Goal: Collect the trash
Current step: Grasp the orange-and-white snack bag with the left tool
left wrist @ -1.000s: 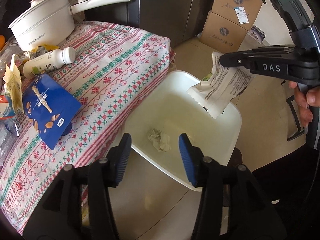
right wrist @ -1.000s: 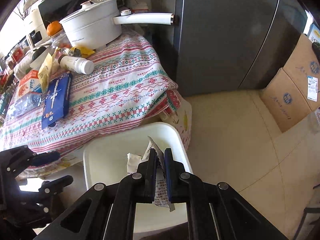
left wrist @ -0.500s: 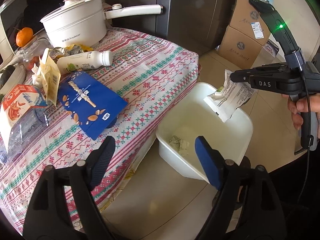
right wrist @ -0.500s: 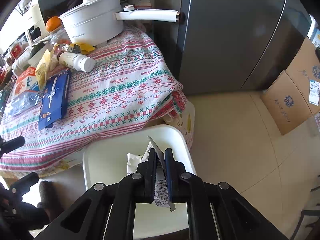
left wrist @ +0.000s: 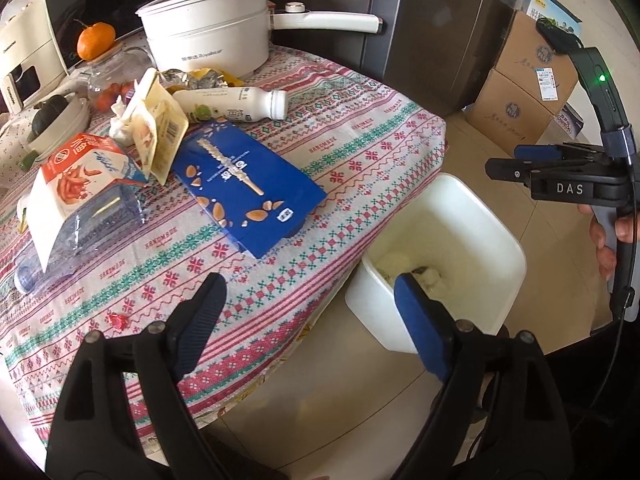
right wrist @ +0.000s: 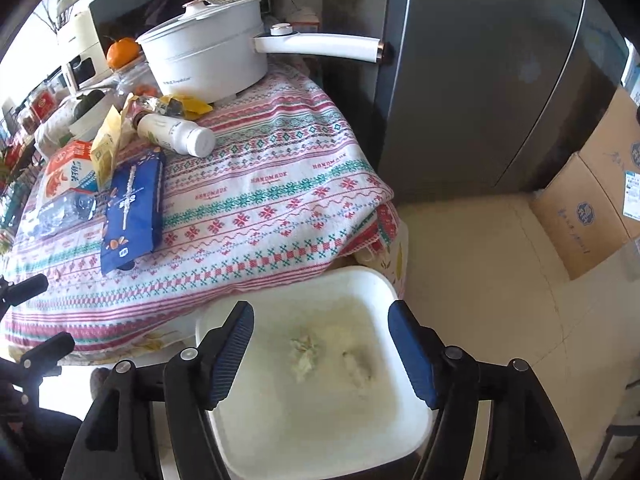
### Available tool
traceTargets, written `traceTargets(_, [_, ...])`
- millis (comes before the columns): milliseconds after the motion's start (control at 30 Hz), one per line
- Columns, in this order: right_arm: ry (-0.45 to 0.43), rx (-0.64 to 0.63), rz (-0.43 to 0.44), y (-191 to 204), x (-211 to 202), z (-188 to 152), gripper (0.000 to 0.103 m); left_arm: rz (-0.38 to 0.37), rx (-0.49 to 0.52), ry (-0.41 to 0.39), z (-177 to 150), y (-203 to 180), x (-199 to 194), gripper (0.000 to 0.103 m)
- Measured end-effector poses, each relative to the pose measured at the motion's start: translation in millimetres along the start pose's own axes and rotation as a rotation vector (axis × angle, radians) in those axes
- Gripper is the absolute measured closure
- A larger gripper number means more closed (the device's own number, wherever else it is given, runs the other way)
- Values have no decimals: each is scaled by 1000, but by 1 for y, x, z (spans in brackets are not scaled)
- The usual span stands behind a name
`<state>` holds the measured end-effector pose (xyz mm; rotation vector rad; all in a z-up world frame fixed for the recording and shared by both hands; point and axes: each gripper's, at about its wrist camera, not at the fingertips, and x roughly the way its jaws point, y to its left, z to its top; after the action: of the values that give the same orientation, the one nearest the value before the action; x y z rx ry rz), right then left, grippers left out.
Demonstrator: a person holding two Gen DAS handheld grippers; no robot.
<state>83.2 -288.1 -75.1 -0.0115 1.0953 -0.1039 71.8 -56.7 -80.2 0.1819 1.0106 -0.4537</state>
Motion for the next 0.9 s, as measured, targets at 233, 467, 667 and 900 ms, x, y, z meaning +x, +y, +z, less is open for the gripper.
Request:
traceTargets(233, [-20, -18, 26, 21, -3, 13, 27, 53, -117, -2, 1, 50, -9, 17])
traceTargets(467, [-22, -61, 47, 52, 0, 26, 25, 125, -261, -24, -1, 113, -22, 17])
traceTargets(667, [-20, -89, 64, 78, 4, 35, 24, 171, -356, -61, 3, 171, -26, 17])
traceTargets(900, [-19, -96, 96, 104, 12, 49, 23, 140, -489, -88, 6, 242, -9, 17])
